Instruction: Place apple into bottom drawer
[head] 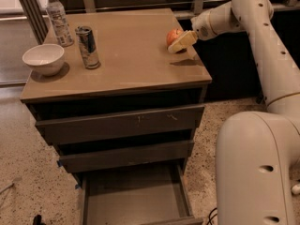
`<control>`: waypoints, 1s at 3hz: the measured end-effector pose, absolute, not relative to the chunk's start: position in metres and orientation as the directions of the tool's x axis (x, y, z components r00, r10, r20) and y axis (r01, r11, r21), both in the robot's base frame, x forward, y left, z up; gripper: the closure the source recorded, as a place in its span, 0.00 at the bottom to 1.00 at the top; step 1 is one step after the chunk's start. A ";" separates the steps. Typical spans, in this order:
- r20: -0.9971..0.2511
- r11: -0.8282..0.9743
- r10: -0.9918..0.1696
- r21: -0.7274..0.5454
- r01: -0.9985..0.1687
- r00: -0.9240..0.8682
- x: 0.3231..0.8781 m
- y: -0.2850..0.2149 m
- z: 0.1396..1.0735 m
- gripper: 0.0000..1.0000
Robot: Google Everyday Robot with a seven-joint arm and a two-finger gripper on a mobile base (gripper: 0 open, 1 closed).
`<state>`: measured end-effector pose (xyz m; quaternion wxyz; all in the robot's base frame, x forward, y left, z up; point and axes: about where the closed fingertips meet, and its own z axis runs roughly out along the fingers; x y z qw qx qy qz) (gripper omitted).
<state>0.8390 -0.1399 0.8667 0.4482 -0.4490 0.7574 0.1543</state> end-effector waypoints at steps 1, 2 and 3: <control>-0.820 0.554 -0.537 -0.164 -0.816 -0.200 0.847 -0.137 0.860 0.00; -0.819 0.555 -0.534 -0.152 -0.818 -0.210 0.853 -0.132 0.850 0.00; -0.820 0.555 -0.529 -0.139 -0.820 -0.218 0.859 -0.126 0.842 0.00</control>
Offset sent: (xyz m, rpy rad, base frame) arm 0.0328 0.0010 -0.0166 0.0107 0.0225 -0.0143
